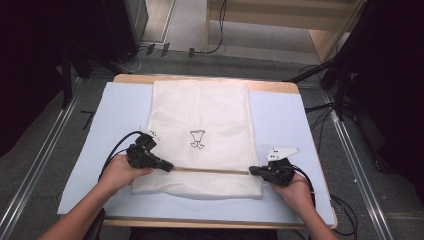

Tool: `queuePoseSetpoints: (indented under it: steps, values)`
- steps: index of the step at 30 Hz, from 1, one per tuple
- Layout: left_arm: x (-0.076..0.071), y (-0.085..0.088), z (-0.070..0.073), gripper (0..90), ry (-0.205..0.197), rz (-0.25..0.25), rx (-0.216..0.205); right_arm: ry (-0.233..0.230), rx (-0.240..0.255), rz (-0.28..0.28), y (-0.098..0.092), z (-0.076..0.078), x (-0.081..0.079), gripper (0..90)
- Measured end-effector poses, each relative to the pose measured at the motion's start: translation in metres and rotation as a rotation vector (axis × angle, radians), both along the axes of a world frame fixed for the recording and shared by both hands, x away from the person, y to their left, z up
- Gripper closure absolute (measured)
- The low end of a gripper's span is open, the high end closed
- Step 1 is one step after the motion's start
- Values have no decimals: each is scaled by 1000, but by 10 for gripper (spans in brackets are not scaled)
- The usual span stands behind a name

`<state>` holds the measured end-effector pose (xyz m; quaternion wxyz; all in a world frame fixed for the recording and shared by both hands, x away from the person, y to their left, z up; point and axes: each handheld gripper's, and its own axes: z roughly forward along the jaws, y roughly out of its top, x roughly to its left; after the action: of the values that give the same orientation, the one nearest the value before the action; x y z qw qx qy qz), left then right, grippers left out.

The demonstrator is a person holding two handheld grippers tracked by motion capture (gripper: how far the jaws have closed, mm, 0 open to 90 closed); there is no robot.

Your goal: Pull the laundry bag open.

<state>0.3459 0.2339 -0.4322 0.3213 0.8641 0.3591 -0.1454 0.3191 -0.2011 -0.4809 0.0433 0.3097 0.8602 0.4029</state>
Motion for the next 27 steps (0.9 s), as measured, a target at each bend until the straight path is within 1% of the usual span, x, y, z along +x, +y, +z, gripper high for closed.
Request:
queuePoseSetpoints:
  steps: [2,3,4,5,6,7,8,9,10,11,12,14,15,16,17,19,21,24,25,26,27]
  values:
    - [0,-1,0,890,2,-7,10,-2,-1,0,0,0,0,900]
    - [0,-1,0,890,-8,-1,32,-2,-1,0,0,0,0,900]
    - [0,1,-1,890,3,-2,34,0,-1,-2,0,0,0,900]
    - [0,2,-1,890,-3,6,36,0,-1,-3,0,0,0,900]
    - [0,5,0,890,13,8,35,-1,-1,-3,0,0,0,900]
    - [-1,8,0,890,2,15,32,-1,-1,-3,0,0,0,900]
    - [-1,11,1,890,1,15,22,-1,-1,-3,0,0,0,900]
    - [-1,14,2,890,-2,15,23,0,-1,-3,0,0,0,900]
    - [-2,18,3,890,-17,19,23,0,0,-3,0,0,0,900]
    - [-3,21,4,890,-21,16,17,0,1,-3,0,0,0,900]
    - [-4,24,5,889,-45,23,22,-1,-1,-2,0,0,0,900]
    - [-6,28,6,890,-53,10,16,-2,0,-2,0,0,0,900]
    - [-7,30,6,890,-58,14,28,-3,0,-2,0,0,0,900]
    - [-7,33,5,890,-49,14,27,-5,0,-1,0,0,-1,900]
    - [-8,37,5,890,-53,23,39,-7,-2,1,0,0,-1,900]
    - [-9,47,4,890,-42,44,41,-13,-3,5,0,0,-1,900]
    - [-11,60,4,890,-34,74,24,-11,-2,2,0,0,-1,900]
    - [-14,78,4,890,-36,108,8,-9,-1,2,0,0,-1,900]
    - [-16,84,4,890,-40,122,13,-8,-1,1,0,0,-1,900]
    - [-17,88,3,890,-37,135,8,-8,-1,1,0,0,-1,900]
    - [-19,95,3,890,-50,160,23,-7,0,1,0,0,-1,900]
